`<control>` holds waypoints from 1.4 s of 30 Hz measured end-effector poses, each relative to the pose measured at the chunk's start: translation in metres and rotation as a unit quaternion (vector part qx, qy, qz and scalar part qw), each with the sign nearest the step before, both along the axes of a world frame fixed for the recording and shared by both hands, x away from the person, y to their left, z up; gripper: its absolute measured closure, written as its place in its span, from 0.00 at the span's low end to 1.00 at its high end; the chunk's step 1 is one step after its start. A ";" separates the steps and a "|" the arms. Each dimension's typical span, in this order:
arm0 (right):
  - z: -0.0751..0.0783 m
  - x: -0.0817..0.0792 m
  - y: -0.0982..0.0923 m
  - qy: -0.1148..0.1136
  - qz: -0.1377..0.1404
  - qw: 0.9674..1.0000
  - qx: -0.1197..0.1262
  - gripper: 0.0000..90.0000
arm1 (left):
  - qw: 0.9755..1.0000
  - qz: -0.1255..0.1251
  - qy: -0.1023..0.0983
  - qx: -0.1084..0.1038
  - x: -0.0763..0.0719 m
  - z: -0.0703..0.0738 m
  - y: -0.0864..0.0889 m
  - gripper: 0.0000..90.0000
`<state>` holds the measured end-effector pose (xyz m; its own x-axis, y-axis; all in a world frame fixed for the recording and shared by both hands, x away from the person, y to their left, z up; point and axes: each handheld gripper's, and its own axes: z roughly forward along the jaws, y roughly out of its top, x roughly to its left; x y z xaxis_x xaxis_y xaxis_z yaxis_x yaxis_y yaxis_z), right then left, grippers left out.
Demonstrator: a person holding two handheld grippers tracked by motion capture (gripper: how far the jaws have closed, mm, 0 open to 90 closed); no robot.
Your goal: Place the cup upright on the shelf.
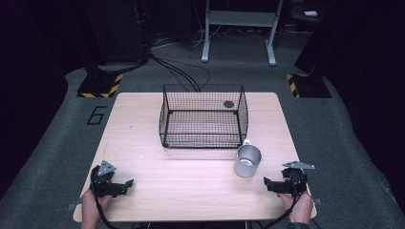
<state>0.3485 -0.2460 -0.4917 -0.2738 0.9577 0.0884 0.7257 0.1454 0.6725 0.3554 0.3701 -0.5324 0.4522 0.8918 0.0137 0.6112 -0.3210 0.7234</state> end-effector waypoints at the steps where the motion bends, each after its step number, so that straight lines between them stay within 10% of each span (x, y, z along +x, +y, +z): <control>1: 0.003 0.000 0.003 0.000 0.001 1.000 -0.002 0.00 | 1.000 0.000 0.000 0.000 0.000 0.000 0.000 0.00; 22: 0.042 0.007 0.043 -0.021 0.066 0.997 0.012 0.00 | 1.000 0.002 -0.001 -0.001 -0.001 0.000 0.000 0.01; 42: 0.046 0.043 0.081 -0.017 0.085 0.996 -0.004 0.00 | 1.000 0.002 0.002 -0.001 0.000 0.000 0.000 0.01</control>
<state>0.3917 -0.1651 -0.4457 -0.4355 0.8976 0.0683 0.6667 0.2706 0.6945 0.3549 0.3700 -0.5323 0.4483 0.8938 0.0106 0.6151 -0.3170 0.7219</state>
